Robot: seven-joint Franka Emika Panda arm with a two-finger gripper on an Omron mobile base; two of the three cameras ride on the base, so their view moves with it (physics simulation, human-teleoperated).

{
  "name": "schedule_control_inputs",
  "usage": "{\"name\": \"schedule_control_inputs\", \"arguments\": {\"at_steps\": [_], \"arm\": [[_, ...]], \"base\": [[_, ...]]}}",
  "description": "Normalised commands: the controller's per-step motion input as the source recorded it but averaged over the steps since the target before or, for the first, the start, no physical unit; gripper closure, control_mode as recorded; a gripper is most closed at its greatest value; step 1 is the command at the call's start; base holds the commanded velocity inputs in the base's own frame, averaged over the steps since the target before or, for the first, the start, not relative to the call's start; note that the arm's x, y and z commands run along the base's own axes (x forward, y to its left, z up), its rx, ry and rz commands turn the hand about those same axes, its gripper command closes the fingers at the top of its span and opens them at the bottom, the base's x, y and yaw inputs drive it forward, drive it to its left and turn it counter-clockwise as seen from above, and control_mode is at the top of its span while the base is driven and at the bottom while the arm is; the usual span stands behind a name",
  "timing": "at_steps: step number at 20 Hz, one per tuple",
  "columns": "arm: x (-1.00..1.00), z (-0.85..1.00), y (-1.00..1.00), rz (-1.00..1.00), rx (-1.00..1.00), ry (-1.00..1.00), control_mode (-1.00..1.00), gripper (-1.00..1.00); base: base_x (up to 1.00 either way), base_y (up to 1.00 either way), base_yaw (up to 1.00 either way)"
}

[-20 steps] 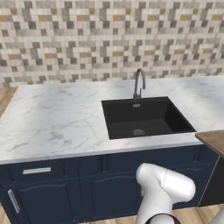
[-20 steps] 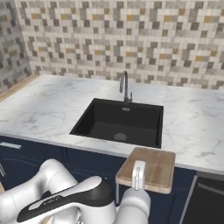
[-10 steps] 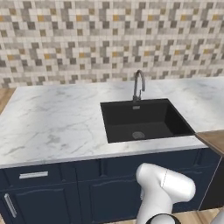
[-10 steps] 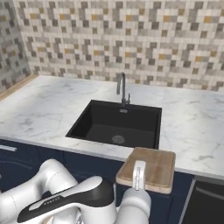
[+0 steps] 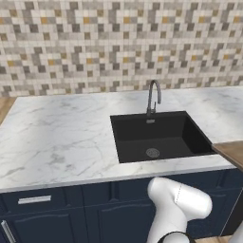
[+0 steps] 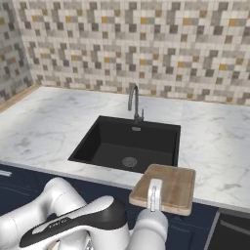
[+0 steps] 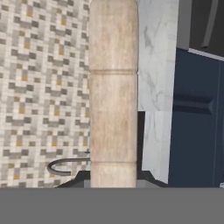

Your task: Move the cutting board and knife to the sink. Then move spray from the cabinet to the counter.

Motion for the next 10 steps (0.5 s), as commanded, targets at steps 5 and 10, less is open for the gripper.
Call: {"name": "schedule_control_inputs", "arguments": {"at_steps": [5, 10], "arm": [[0.00, 0.00, 0.00, 0.00, 0.00, 0.00, 1.00, 1.00], [0.23, 0.00, 0.11, 0.00, 0.00, 0.03, -1.00, 1.00]], "base": [[0.10, 0.10, 0.00], [0.02, 0.02, 0.00]]}}
